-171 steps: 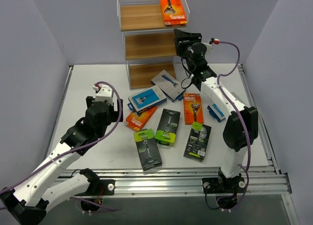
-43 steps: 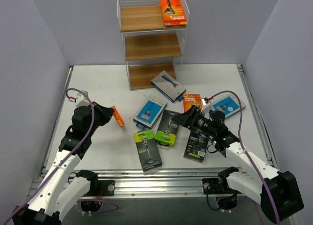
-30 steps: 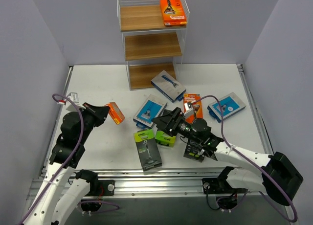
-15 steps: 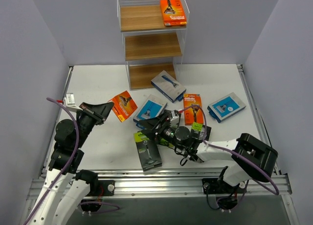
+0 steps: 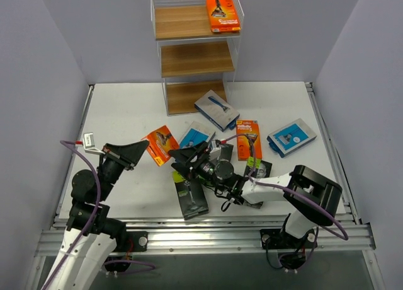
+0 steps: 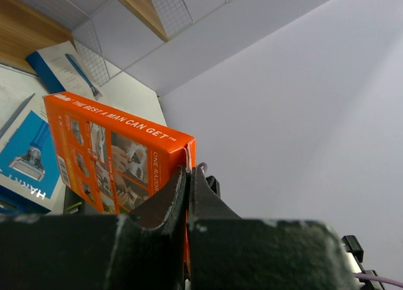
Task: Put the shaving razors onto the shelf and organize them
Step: Pass the shaving razor from the left arm to the right
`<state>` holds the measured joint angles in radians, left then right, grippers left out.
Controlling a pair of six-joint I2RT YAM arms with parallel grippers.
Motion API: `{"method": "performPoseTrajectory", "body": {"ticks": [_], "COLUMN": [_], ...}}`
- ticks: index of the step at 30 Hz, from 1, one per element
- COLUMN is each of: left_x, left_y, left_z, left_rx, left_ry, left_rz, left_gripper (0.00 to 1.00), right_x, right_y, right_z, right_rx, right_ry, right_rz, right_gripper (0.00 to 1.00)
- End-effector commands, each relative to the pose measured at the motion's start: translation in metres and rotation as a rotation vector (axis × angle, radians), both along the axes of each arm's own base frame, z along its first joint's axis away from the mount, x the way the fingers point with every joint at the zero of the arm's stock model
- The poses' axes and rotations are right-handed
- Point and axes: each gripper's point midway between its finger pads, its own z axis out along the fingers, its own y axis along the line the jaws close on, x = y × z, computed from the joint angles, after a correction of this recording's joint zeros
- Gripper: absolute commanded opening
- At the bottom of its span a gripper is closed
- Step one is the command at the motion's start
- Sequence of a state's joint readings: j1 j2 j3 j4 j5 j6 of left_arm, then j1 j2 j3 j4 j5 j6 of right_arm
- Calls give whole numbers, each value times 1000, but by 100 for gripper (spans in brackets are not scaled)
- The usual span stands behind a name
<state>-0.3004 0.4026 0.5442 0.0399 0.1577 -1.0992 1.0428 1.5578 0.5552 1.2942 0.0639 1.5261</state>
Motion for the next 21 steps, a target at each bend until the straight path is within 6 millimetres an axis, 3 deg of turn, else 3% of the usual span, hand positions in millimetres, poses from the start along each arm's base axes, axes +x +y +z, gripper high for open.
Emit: {"method": "performPoseTrajectory", "body": {"ticks": [1,5,18,21], "left_x": [-17,-25,-37,-39], "left_y": [-3,-3,-1,-2], "left_z": [31,34,5,0], "left_rx": [-109,-120,-125,-132], "left_ry": [-109,-119,-88,-82], "left_rz": [-59,-73,-88,-94], "left_gripper": [2,2,2,2], "right_x": [-6,-5,-4,-4], "right_y": [-14,-14,-17,-18], "right_z": [103,103,154,157], "right_rx": [368,414,538,546], "right_ry": [-179,-176,-206,-213], "right_rz": [-21,-28,-23,-27], "right_gripper": [99,98,95,86]}}
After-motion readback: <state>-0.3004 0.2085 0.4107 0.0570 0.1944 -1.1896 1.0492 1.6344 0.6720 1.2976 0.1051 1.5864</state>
